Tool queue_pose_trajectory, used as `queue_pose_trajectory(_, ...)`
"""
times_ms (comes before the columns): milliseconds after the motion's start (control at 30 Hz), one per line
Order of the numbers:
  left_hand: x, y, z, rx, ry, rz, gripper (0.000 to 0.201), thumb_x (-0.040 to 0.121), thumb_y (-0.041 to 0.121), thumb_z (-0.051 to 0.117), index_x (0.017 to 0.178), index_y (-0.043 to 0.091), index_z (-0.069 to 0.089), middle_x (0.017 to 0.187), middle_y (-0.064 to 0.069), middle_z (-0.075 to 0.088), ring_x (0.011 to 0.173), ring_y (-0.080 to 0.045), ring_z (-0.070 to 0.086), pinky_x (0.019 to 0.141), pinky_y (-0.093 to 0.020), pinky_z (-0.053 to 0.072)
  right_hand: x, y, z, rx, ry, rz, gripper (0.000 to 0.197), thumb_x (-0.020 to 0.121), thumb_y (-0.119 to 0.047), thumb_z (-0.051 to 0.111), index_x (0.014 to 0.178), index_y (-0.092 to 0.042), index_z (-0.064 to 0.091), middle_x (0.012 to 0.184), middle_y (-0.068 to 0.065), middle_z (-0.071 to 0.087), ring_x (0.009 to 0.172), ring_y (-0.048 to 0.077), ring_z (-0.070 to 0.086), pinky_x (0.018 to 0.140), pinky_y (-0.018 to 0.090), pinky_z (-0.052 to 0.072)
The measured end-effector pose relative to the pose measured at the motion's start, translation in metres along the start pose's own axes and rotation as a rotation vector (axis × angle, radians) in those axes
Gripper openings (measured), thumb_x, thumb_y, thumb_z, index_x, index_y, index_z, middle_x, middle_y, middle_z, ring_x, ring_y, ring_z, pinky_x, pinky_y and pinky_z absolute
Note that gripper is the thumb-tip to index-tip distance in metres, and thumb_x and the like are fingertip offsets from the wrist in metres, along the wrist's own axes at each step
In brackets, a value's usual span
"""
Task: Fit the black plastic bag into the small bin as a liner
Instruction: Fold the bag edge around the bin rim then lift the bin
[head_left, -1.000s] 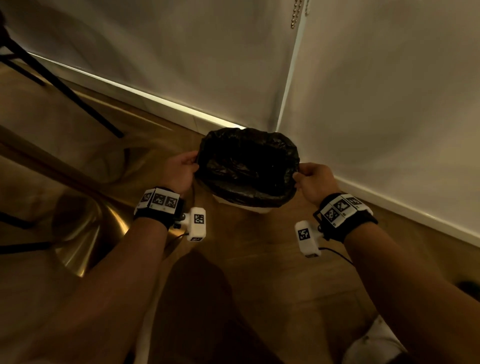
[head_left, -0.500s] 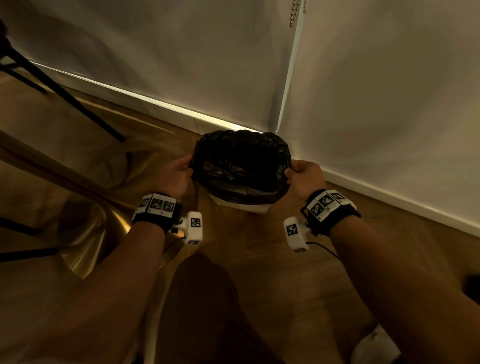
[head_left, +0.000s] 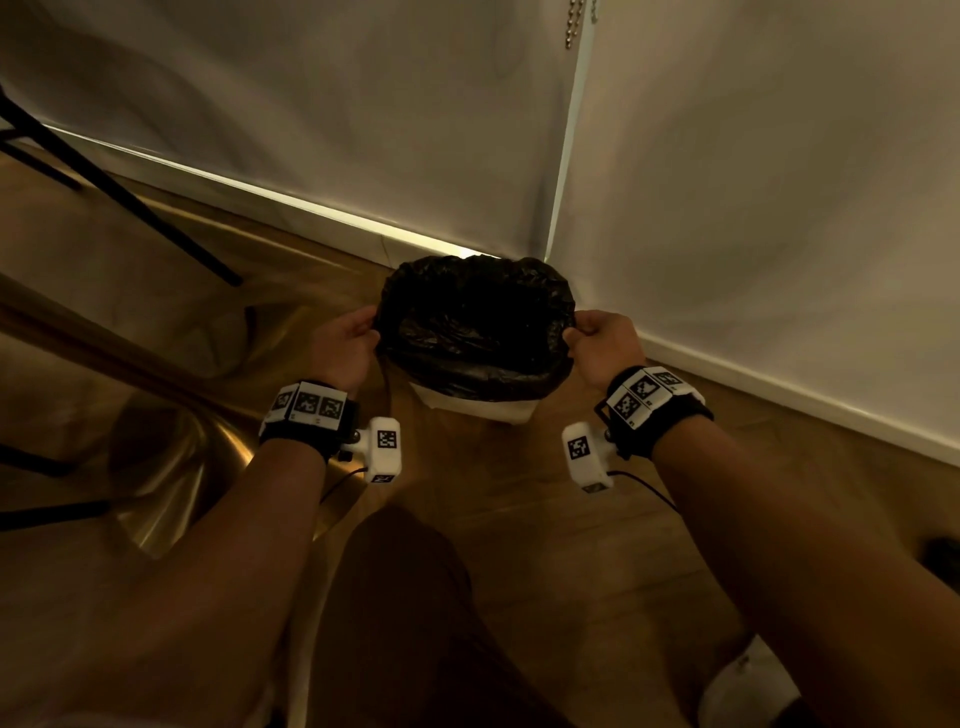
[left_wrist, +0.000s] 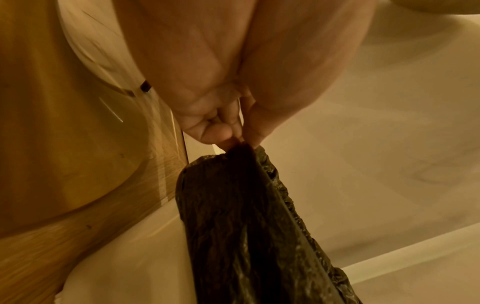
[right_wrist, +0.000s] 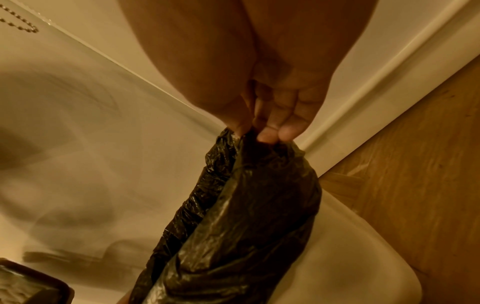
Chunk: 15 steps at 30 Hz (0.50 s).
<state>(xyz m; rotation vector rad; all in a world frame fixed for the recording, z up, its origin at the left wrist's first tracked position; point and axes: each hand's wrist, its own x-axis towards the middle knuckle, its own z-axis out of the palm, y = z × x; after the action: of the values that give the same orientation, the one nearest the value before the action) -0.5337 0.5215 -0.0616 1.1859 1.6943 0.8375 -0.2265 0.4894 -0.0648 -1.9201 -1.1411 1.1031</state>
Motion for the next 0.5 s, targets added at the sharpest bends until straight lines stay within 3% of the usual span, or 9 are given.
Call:
queue_pose_trajectory(100, 0.001, -0.004, -0.001, 0.006, -0.003, 0.017, 0.044, 0.092, -0.004, 0.05, 0.133, 0.011, 0.057, 0.13, -0.01, 0.063, 0.118, -0.026, 0.06, 0.102, -0.041, 0.048, 0.001, 0.003, 0.001, 0.008, -0.005, -0.004, 0.033, 0.096, -0.014, 0.056, 0.127, -0.006, 0.064, 0.118, 0.01, 0.071, 0.108, 0.024, 0.067, 0.096, 0.034, 0.054)
queue_pose_trajectory(233, 0.003, -0.009, -0.001, -0.006, 0.003, 0.028, 0.044, 0.092, -0.005, 0.05, 0.131, 0.012, 0.059, 0.13, -0.008, 0.063, 0.118, -0.022, 0.06, 0.104, -0.042, 0.048, 0.002, 0.002, 0.001, 0.05, -0.009, 0.002, 0.034, 0.097, -0.012, 0.057, 0.129, -0.004, 0.062, 0.117, 0.009, 0.071, 0.095, 0.017, 0.066, 0.09, 0.028, 0.054)
queue_pose_trajectory(400, 0.008, -0.008, 0.0, 0.025, -0.001, 0.015, 0.042, 0.093, 0.0, 0.05, 0.132, 0.015, 0.059, 0.131, -0.005, 0.062, 0.119, -0.02, 0.059, 0.105, -0.041, 0.047, 0.002, 0.002, 0.001, 0.054, -0.014, 0.033, 0.035, 0.096, -0.012, 0.059, 0.129, -0.003, 0.061, 0.116, 0.01, 0.071, 0.097, 0.021, 0.069, 0.092, 0.033, 0.056)
queue_pose_trajectory(500, 0.012, -0.009, 0.002, 0.046, -0.011, 0.017, 0.042, 0.094, 0.003, 0.051, 0.133, 0.018, 0.059, 0.133, -0.003, 0.062, 0.12, -0.018, 0.059, 0.105, -0.04, 0.047, 0.0, 0.005, -0.002, 0.067, -0.022, 0.041, 0.027, 0.096, -0.009, 0.057, 0.121, -0.003, 0.066, 0.105, 0.008, 0.073, 0.087, 0.018, 0.069, 0.082, 0.029, 0.058)
